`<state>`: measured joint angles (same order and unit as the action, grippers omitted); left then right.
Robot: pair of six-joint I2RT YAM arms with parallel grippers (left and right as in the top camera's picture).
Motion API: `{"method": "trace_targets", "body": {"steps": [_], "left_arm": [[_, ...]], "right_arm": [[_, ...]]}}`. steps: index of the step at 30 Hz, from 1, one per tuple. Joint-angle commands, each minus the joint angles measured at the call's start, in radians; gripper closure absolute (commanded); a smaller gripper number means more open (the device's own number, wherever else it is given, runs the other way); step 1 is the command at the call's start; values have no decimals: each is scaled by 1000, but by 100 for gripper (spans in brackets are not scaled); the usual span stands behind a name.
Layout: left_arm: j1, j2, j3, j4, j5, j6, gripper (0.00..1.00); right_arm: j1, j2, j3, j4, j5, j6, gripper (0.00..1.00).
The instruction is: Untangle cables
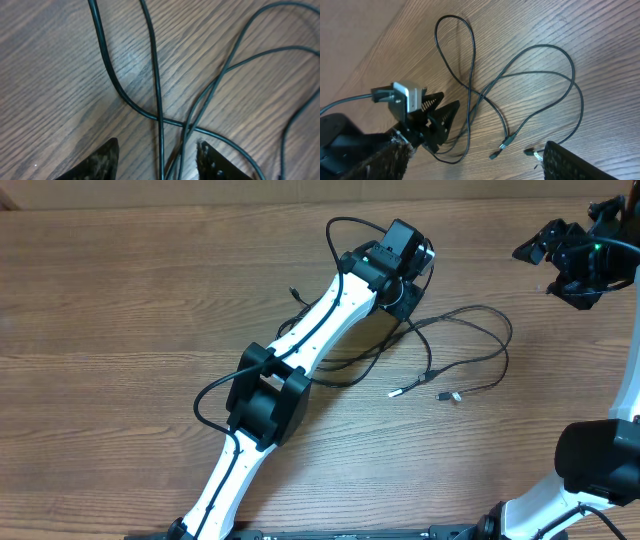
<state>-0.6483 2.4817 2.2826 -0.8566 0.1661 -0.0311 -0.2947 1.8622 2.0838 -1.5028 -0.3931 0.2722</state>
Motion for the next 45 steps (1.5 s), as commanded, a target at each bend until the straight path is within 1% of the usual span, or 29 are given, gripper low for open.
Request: {"method": "trace_targets", "body": {"steps": [1, 4, 8, 10, 19, 26, 27, 30, 33, 35, 37, 38, 42, 45], "left_arm": [[-6, 39, 14, 5, -21, -13, 51], [-9, 51, 14, 4, -37, -14, 51], [-14, 78, 14, -4, -40, -14, 54], [-19, 83, 11, 0, -40, -14, 56], [-27, 115, 10, 15, -47, -14, 56], [-27, 135, 10, 23, -73, -18, 62], [-27, 135, 10, 23, -72, -18, 63], [-27, 136, 10, -1, -72, -35, 74], [-37, 148, 9, -35, -76, -74, 78], [-48, 148, -6, -38, -138, -89, 83], [-65, 148, -8, -62, -251, -136, 89], [-71, 148, -8, -78, -305, -161, 96], [-79, 106, 18, -146, -300, -171, 96], [-70, 33, 78, -182, -298, -171, 96]], "right_arm": [[1, 2, -3, 5, -1, -19, 16], [1, 2, -3, 6, 0, -19, 16], [1, 2, -3, 6, 0, -21, 16], [1, 2, -3, 6, 0, -43, 16], [1, 2, -3, 5, -1, -53, 15], [1, 2, -3, 5, 0, -66, 12], [1, 2, -3, 6, 0, -69, 12], [1, 2, -3, 6, 0, -69, 12], [1, 2, -3, 6, 0, -69, 10], [1, 2, -3, 6, 0, -69, 9], [1, 2, -3, 6, 0, -69, 9], [1, 2, -3, 6, 0, -73, 9], [1, 2, -3, 6, 0, -73, 9], [1, 2, -3, 6, 0, -73, 9]]}}
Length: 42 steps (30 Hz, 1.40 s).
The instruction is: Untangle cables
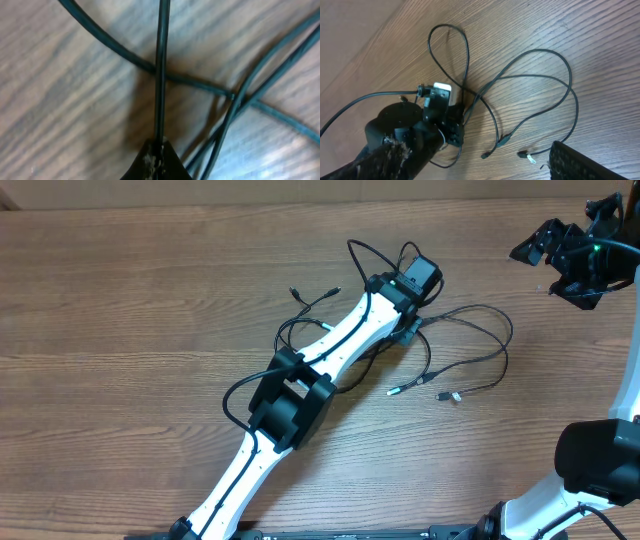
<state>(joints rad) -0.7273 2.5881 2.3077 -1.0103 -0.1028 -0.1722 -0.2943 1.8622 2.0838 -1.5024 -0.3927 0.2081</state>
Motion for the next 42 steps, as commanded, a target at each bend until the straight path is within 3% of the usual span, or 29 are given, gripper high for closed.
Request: {"method": "trace_targets", "body": {"steps": [1, 7, 14, 17, 22, 31, 34, 42], "left_arm": [[14, -106, 83, -41, -27, -30, 96], [39, -331, 232, -107, 5, -21, 96], [114, -595, 243, -186, 206, 11, 96], [179, -663, 243, -278, 330, 11, 96], [254, -731, 243, -371, 411, 12, 96], [399, -870, 243, -343, 681, 6, 96], [441, -941, 243, -340, 737, -60, 96], [447, -1074, 243, -335, 751, -106, 96]], "right_arm": [[0, 2, -3, 6, -1, -9, 9], [0, 2, -3, 5, -1, -8, 9], [0, 2, -3, 10, -2, -8, 8], [2, 2, -3, 13, -2, -8, 8], [18, 2, -3, 14, -2, -8, 8], [85, 2, -3, 7, -2, -9, 8], [98, 2, -3, 4, -2, -8, 8], [98, 2, -3, -25, -2, -35, 7]]}}
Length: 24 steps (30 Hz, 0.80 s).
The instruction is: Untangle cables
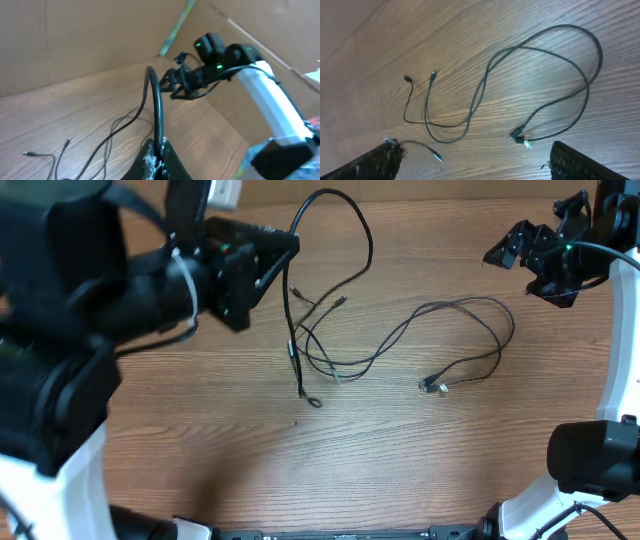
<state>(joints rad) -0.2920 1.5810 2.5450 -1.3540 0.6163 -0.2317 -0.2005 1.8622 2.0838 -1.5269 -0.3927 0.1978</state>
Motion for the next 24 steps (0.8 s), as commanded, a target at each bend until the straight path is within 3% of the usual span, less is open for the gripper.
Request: {"method": "trace_targets", "body": {"steps": [1, 8, 13, 16, 20, 24], "left_arm": [[12, -84, 6, 8, 35, -47, 96], [12, -192, 6, 109, 31, -88, 96], [12, -264, 6, 155, -103, -95, 96], [12, -298, 6, 130, -257, -93, 96], [12, -312, 5, 32, -620, -79, 96], [12, -288, 3, -51, -848, -68, 96]], "right_arm": [[4, 2, -3, 0, -10, -25, 7], [7, 2, -3, -47, -108, -133, 7], [33, 2, -3, -73, -125, -203, 7], [53, 2, -3, -75, -124, -208, 6], [76, 2, -3, -58, -121, -207, 5], [79, 2, -3, -56, -122, -207, 4]]}}
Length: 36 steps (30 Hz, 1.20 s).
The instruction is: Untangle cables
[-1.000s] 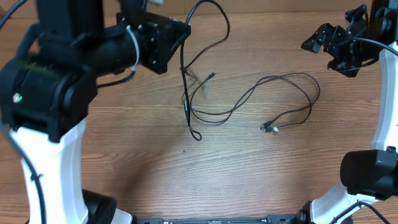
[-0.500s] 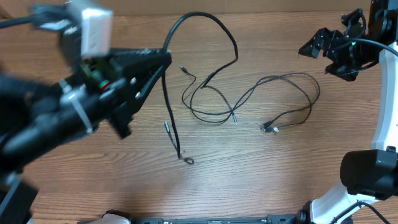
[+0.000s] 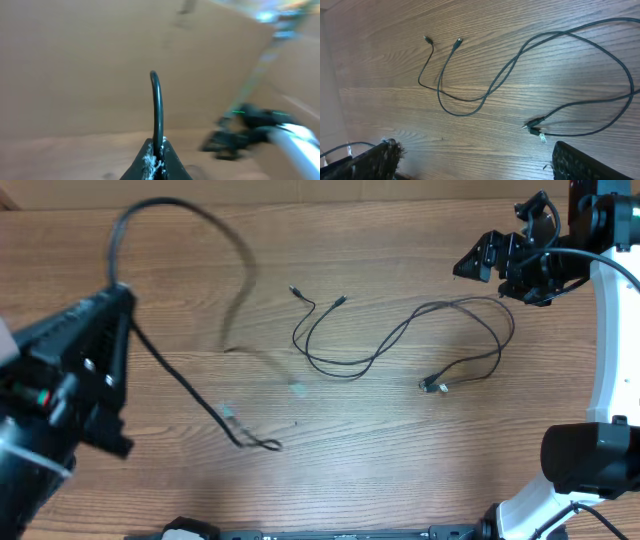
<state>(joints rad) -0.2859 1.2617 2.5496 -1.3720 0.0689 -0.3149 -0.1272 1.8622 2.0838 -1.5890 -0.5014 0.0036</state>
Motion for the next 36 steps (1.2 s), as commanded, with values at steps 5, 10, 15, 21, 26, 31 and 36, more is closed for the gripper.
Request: {"method": "trace_targets", "body": {"steps": [5, 10, 15, 21, 26, 31, 36], "left_arm": [[6, 103, -2, -72, -391, 40, 96], [58, 203, -2, -72, -384, 52, 96], [266, 331, -2, -32, -148, 155, 96], [700, 503, -2, 77, 154, 143, 96], [916, 581, -2, 91, 185, 56, 96], [1073, 631, -2, 93, 112, -122, 96], [1131, 665, -2, 97, -77, -187, 96]], "right_arm": [[6, 2, -3, 7, -13, -13, 4], [6, 2, -3, 8, -12, -13, 4], [6, 2, -3, 4, 7, -13, 4], [6, 2, -3, -12, 19, -13, 4], [6, 2, -3, -19, 23, -13, 4], [6, 2, -3, -19, 23, -13, 4], [6, 2, -3, -47, 33, -13, 4]]}}
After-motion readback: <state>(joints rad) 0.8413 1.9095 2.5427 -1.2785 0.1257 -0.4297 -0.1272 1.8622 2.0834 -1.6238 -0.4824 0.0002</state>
